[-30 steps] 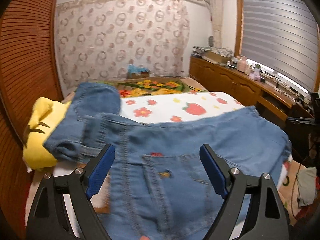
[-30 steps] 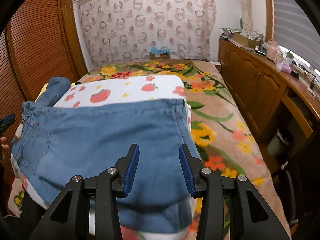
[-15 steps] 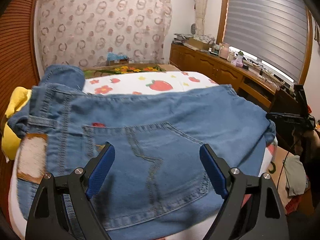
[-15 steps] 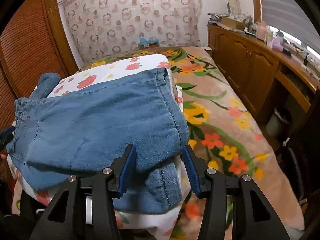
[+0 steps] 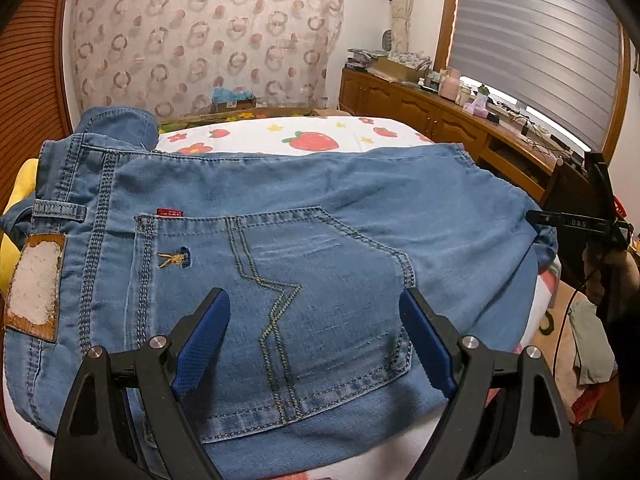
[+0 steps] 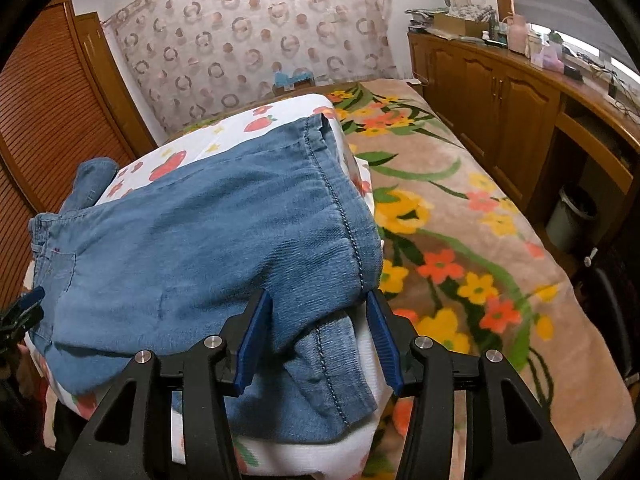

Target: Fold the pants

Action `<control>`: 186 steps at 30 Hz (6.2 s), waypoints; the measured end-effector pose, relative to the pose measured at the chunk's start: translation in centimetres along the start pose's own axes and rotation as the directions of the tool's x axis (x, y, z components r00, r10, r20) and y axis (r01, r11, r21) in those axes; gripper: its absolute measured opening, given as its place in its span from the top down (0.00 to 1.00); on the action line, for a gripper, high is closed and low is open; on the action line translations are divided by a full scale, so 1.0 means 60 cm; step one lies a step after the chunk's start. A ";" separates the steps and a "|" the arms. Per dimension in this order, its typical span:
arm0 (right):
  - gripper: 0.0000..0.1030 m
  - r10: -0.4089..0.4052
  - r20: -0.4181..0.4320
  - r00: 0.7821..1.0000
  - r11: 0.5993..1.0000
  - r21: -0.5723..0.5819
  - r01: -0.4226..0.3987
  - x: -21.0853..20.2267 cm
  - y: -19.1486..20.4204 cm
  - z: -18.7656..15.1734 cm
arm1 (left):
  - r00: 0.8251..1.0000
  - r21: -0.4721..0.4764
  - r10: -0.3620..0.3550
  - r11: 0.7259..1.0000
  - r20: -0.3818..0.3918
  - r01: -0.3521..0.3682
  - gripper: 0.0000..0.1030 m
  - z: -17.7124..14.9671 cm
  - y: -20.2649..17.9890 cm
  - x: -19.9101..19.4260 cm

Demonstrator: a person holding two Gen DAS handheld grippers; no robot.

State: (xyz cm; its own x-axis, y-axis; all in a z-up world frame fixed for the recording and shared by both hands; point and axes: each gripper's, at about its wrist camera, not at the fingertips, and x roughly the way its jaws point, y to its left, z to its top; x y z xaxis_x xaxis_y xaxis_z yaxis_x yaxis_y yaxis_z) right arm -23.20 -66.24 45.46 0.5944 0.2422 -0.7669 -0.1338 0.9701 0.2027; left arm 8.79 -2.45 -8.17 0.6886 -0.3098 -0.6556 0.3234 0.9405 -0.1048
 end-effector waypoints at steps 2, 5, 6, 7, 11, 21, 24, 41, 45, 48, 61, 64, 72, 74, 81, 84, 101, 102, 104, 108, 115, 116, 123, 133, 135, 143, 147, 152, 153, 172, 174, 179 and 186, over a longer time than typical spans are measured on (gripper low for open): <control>0.50 0.005 -0.004 1.000 1.000 0.007 -0.005 0.004 -0.003 0.003 | 1.000 0.002 0.003 1.000 -0.001 -0.003 0.16 -0.001 -0.003 0.001; 0.50 0.006 -0.003 1.000 1.000 0.009 -0.006 0.007 0.001 0.004 | 1.000 0.001 0.006 1.000 -0.003 -0.006 0.16 -0.002 0.001 0.002; 0.50 0.004 -0.003 1.000 1.000 0.008 -0.004 0.010 0.004 0.004 | 1.000 -0.001 0.006 1.000 -0.002 -0.006 0.16 -0.002 0.001 0.001; 0.50 0.003 -0.001 1.000 1.000 0.007 -0.003 0.011 0.007 0.004 | 1.000 -0.002 0.006 1.000 -0.002 -0.006 0.16 0.000 0.002 0.001; 0.52 -0.003 0.005 1.000 1.000 -0.008 0.003 0.015 0.015 0.008 | 1.000 0.000 0.010 1.000 0.003 -0.010 0.16 0.001 0.001 -0.002; 0.88 0.007 0.058 0.998 0.998 -0.064 -0.004 0.005 0.021 0.017 | 1.000 0.006 0.015 1.000 0.016 -0.016 0.16 0.002 -0.003 -0.015; 0.92 0.031 0.066 0.997 0.996 -0.086 -0.026 0.000 0.022 0.020 | 0.999 0.005 0.018 1.000 0.027 -0.018 0.16 0.005 -0.002 -0.022; 0.94 0.266 0.191 0.945 0.909 -0.377 -0.180 -0.093 0.223 0.076 | 0.992 -0.070 0.059 0.996 0.115 -0.051 0.16 -0.008 0.066 -0.105; 0.94 0.370 0.148 0.917 0.854 -0.443 -0.273 -0.089 0.296 0.082 | 0.989 -0.094 0.078 0.993 0.125 -0.067 0.16 -0.014 0.094 -0.125; 0.94 0.429 0.098 0.898 0.806 -0.491 -0.331 -0.076 0.351 0.083 | 0.987 -0.111 0.092 0.991 0.129 -0.078 0.16 -0.024 0.112 -0.137; 0.84 0.505 -0.081 0.859 0.687 -0.565 -0.457 0.004 0.450 0.103 | 0.985 -0.154 0.117 0.983 0.125 -0.097 0.16 -0.042 0.152 -0.152; 0.64 0.481 -0.058 0.875 0.709 -0.562 -0.427 0.008 0.449 0.113 | 0.985 -0.154 0.118 0.983 0.126 -0.098 0.16 -0.044 0.153 -0.153; 0.63 0.390 -0.045 0.920 0.756 -0.555 -0.348 0.038 0.455 0.105 | 0.990 -0.157 0.088 0.985 0.112 -0.070 0.16 -0.044 0.150 -0.138; 0.62 0.363 -0.059 0.930 0.771 -0.542 -0.335 0.065 0.455 0.105 | 0.993 -0.146 0.063 0.988 0.100 -0.048 0.16 -0.043 0.143 -0.127; 0.62 0.287 -0.153 0.945 0.806 -0.494 -0.325 0.164 0.464 0.093 | 0.998 -0.092 -0.014 0.996 0.067 0.020 0.27 -0.040 0.106 -0.095; 0.62 0.270 -0.201 0.942 0.817 -0.470 -0.335 0.203 0.476 0.097 | 0.998 -0.072 -0.057 0.996 0.038 0.060 0.41 -0.039 0.092 -0.073; 0.95 0.483 -0.209 0.850 0.713 -0.469 -0.521 0.203 0.601 0.192 | 0.988 -0.040 0.017 0.999 0.152 -0.011 0.85 -0.020 0.097 -0.136; 0.95 0.497 -0.197 0.845 0.704 -0.479 -0.525 0.193 0.619 0.203 | 0.986 -0.046 0.021 0.999 0.165 -0.014 0.85 -0.019 0.101 -0.146; 0.95 0.515 -0.176 0.839 0.685 -0.504 -0.526 0.178 0.648 0.222 | 0.981 -0.056 0.031 0.998 0.190 -0.020 0.85 -0.015 0.116 -0.171; 0.95 0.530 -0.162 0.832 0.648 -0.556 -0.521 0.168 0.732 0.247 | 0.977 -0.083 0.073 0.995 0.199 -0.057 0.85 -0.015 0.149 -0.191; 0.95 0.497 -0.202 0.844 0.621 -0.596 -0.508 0.229 0.843 0.237 | 0.982 -0.152 0.109 0.985 0.153 -0.086 0.85 -0.040 0.208 -0.186; 0.95 0.485 -0.209 0.849 0.621 -0.601 -0.503 0.245 0.852 0.236 | 0.984 -0.158 0.114 0.983 0.135 -0.093 0.85 -0.046 0.215 -0.179; 0.94 0.438 -0.241 0.866 0.650 -0.581 -0.490 0.308 0.902 0.244 | 0.982 -0.178 0.159 0.974 0.107 -0.138 0.80 -0.059 0.221 -0.173; 0.57 0.453 -0.168 0.875 0.694 -0.550 -0.465 0.245 0.801 0.247 | 0.969 -0.211 0.194 0.964 0.151 -0.160 0.31 -0.054 0.237 -0.197; 0.57 0.459 -0.139 0.877 0.694 -0.560 -0.452 0.214 0.768 0.244 | 0.968 -0.204 0.185 0.967 0.171 -0.149 0.20 -0.052 0.232 -0.200; 0.57 0.419 -0.019 0.908 0.748 -0.559 -0.357 0.092 0.596 0.221 | 0.973 -0.161 0.162 0.978 0.163 -0.135 0.18 -0.035 0.195 -0.177; 0.57 0.355 0.008 0.935 0.776 -0.561 -0.290 0.064 0.518 0.192 | 0.979 -0.141 0.134 0.984 0.153 -0.113 0.18 -0.026 0.168 -0.155; 0.57 0.279 -0.001 0.960 0.819 -0.523 -0.238 0.062 0.432 0.147 | 0.989 -0.111 0.094 0.991 0.114 -0.081 0.18 -0.021 0.136 -0.118; 0.57 0.271 -0.014 0.962 0.831 -0.501 -0.241 0.070 0.414 0.136 | 0.991 -0.102 0.088 0.992 0.103 -0.077 0.18 -0.021 0.130 -0.109; 0.56 0.129 -0.101 0.987 0.888 -0.431 -0.160 0.172 0.300 0.009 | 0.995 -0.032 0.102 0.994 -0.002 -0.102 0.18 -0.049 0.090 -0.025; 0.54 0.141 -0.072 0.987 0.892 -0.423 -0.158 0.169 0.299 0.003 | 0.995 -0.028 0.100 0.995 0.000 -0.100 0.15 -0.052 0.089 -0.024; 0.53 0.154 -0.029 0.988 0.893 -0.423 -0.152 0.164 0.289 -0.018 | 0.995 -0.030 0.104 0.994 0.002 -0.104 0.13 -0.053 0.087 -0.019; 0.53 0.148 -0.049 0.988 0.903 -0.400 -0.155 0.167 0.285 -0.013 | 0.994 -0.025 0.106 0.994 0.000 -0.106 0.13 -0.056 0.086 -0.017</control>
State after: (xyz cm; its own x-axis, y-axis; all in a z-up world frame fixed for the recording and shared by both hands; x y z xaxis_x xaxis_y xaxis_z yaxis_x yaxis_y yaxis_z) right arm -20.14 -47.20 40.75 0.5286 0.3836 -0.7573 -0.5300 0.8460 0.0585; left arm 7.59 3.18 -10.55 0.7189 -0.2086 -0.6631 0.2322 0.9712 -0.0538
